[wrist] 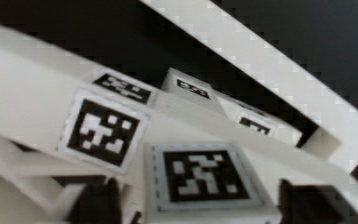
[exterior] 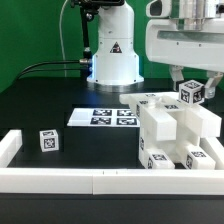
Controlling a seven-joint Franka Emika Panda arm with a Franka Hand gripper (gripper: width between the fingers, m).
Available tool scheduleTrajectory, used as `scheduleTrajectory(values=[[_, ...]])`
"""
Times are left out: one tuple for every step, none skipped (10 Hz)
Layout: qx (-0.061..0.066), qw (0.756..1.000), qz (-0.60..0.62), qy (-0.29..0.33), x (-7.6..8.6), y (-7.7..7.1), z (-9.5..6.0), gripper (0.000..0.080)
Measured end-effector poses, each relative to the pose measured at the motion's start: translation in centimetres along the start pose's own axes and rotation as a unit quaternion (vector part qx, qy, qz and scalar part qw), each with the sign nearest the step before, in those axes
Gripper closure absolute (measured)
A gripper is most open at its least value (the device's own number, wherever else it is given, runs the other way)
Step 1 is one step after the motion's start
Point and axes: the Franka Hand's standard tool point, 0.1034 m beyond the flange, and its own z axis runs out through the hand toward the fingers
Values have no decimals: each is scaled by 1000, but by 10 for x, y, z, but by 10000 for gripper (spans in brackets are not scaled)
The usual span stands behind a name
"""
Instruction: Assemble chair
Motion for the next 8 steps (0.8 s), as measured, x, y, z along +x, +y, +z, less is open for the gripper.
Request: scheduleTrajectory(values=[[4, 997, -74, 0, 0, -1, -4, 248], [6, 989, -149, -2, -2, 2, -7, 170], [10, 973, -230, -3, -4, 4, -9, 156], [8, 966, -257, -2, -3, 5, -9, 156], [6, 955, -298, -1, -2, 6, -8, 151], [4, 942, -336, 0, -1, 6, -8, 150], [4, 926, -378, 0, 0, 7, -8, 150], [3, 897, -441, 1, 5, 4, -7, 150]])
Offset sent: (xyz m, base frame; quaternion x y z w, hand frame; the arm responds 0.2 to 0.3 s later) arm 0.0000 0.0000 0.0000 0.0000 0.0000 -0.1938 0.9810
